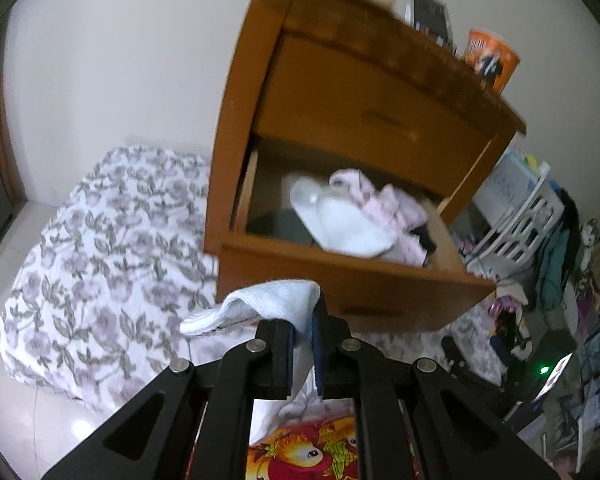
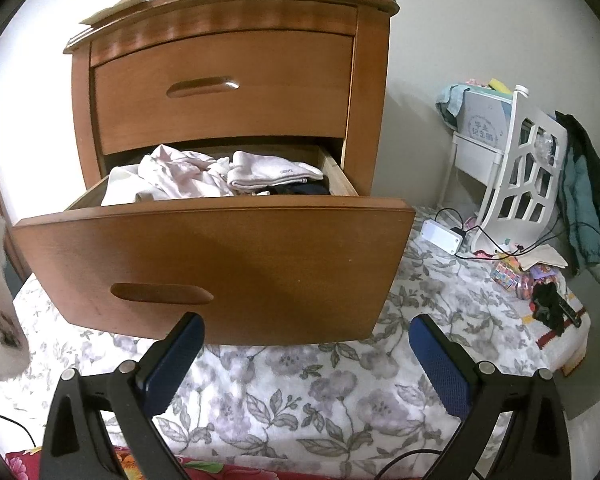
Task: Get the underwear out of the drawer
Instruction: 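Lift the sock out of the drawer with the left gripper, then lower the sock onto the bedspread beside the drawer and open the left gripper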
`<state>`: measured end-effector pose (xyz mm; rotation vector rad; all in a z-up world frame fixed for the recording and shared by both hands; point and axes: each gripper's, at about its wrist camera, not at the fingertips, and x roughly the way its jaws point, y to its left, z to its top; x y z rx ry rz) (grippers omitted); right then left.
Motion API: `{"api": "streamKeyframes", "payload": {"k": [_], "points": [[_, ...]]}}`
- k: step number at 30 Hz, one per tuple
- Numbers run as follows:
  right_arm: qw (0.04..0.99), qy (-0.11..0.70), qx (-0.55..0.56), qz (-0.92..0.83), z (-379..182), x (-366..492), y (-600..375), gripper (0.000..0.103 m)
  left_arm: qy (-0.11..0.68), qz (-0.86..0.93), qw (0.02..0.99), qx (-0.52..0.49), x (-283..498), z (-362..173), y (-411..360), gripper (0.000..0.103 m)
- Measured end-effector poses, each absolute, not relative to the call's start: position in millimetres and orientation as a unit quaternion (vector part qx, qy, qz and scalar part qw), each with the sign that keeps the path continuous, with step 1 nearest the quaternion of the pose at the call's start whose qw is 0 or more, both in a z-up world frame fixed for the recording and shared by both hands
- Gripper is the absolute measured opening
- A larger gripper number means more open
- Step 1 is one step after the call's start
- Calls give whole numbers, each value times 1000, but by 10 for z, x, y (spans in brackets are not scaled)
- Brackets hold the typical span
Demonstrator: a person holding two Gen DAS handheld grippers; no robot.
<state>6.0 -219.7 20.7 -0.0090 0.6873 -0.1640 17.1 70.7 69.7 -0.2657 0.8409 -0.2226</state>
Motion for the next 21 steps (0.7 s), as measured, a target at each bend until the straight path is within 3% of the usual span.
{"api": "streamKeyframes", "payload": {"k": [21], "points": [[929,365,-1,-65,123,145,-2215,103,531,-136,832,-88,540,-400,-57,7]]}}
